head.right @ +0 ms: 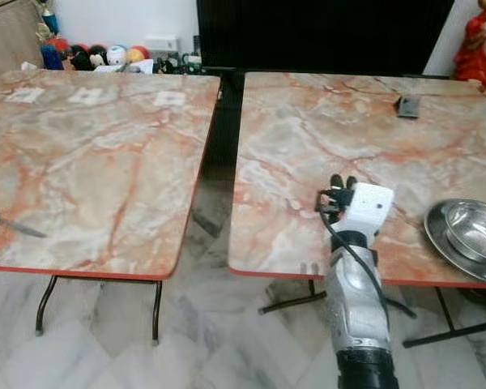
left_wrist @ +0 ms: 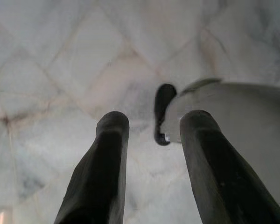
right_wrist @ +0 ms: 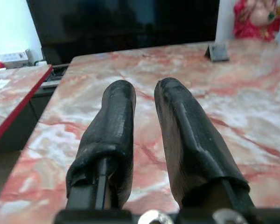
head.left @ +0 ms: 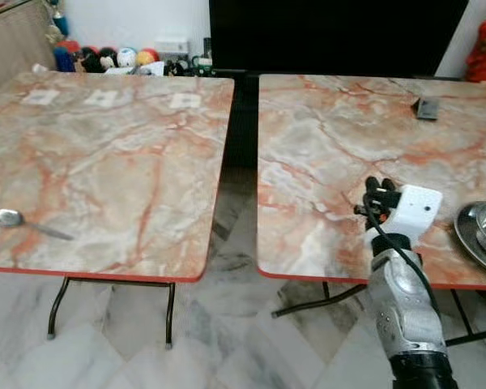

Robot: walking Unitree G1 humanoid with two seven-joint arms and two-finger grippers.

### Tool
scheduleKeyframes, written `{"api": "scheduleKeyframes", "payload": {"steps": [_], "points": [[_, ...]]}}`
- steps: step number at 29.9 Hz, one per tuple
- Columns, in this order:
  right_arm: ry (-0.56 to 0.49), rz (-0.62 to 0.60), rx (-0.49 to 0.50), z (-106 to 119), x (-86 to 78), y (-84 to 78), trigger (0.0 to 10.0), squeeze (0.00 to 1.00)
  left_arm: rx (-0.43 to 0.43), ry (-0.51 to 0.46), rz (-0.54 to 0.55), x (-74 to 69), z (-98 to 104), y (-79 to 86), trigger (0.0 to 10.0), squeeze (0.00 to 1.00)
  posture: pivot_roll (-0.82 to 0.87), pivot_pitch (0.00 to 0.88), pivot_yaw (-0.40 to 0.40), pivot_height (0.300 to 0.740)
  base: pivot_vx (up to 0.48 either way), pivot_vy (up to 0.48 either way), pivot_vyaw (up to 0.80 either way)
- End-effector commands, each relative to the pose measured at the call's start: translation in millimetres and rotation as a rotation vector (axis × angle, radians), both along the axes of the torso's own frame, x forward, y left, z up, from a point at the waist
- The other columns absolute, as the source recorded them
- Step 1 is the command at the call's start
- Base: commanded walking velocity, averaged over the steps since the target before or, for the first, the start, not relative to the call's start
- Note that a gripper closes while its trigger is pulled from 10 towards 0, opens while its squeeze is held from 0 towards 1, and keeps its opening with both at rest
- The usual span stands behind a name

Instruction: Setting the table

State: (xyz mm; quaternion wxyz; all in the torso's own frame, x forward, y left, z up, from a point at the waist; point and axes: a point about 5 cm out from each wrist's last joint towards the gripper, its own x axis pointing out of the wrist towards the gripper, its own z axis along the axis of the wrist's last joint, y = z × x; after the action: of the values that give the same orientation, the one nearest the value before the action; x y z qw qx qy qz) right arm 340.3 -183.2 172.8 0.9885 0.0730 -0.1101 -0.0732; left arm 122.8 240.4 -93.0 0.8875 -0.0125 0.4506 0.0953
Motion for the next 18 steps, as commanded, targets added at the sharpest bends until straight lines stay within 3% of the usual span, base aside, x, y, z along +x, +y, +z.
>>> {"api": "scheduleKeyframes", "payload": {"steps": [1,18], "points": [[-0.001,0.039,0.006,0.8,2.7,11.9,10.0,0.00,0.003,0.035,0.019,-10.8,-2.6,4.4,10.0,0.00,0.07,0.118,-0.033,0.740,0.000,0.375,0.00],[0.006,0.060,0.006,-2.5,3.7,17.1,10.0,0.00,0.004,0.044,0.010,-13.3,-3.4,3.9,10.0,0.00,0.07,0.082,-0.031,0.740,0.000,0.375,0.00]]}}
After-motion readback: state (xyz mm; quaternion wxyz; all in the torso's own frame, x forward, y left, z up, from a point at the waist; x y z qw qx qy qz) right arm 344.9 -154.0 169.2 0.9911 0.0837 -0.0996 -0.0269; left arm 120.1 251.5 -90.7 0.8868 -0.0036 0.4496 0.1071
